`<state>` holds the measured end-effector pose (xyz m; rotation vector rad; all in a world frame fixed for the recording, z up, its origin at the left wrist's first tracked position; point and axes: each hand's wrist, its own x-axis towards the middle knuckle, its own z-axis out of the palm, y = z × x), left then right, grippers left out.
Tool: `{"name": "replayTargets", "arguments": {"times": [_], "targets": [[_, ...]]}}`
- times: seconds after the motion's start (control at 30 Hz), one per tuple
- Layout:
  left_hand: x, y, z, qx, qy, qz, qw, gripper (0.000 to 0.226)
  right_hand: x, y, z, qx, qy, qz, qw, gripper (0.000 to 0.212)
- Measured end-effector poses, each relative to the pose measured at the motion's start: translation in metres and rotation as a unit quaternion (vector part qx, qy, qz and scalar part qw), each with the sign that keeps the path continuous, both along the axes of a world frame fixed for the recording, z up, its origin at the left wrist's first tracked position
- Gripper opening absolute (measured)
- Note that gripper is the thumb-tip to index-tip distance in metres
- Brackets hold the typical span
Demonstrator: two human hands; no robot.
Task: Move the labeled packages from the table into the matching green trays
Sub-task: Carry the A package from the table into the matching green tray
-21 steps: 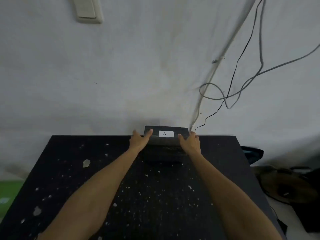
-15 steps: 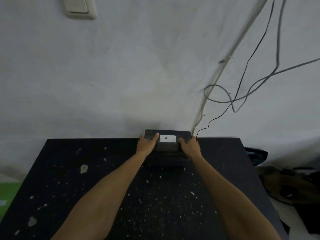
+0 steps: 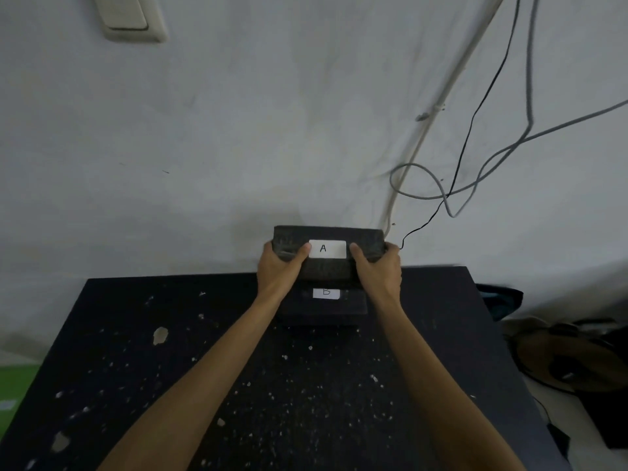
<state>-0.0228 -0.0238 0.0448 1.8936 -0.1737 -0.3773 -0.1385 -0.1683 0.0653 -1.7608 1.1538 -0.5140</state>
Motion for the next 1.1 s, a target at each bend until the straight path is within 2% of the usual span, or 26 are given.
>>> {"name": "replayTargets", "arguments": {"times": [0.1,0.2,0.4,0.57,0.83,1.1], "targets": [[-0.011,0.001,0.047,-0.030,-0.068,0.009,0.997,0.076,-0.010,0.003,0.047,-0.047,-0.031,0.006,0.998,0.099],[-0.030,0.003,0.099,-0.071,-0.138,0.030,0.987,0.078,-0.025,0.008,0.093,-0.097,-0.087,0.012,0.991,0.101],[-0.079,0.012,0.194,-0.170,-0.259,0.070,0.948,0.077,-0.068,0.026,0.178,-0.221,-0.183,-0.022,0.958,0.118],[-0.116,0.018,0.244,-0.217,-0.339,0.080,0.912,0.080,-0.100,0.037,0.230,-0.273,-0.262,-0.059,0.924,0.115],[-0.149,0.030,0.274,-0.233,-0.369,0.090,0.895,0.065,-0.132,0.044,0.257,-0.264,-0.316,-0.041,0.910,0.101],[-0.158,0.070,0.264,-0.219,-0.335,0.101,0.911,0.063,-0.140,0.071,0.244,-0.252,-0.313,0.012,0.916,0.095]]}}
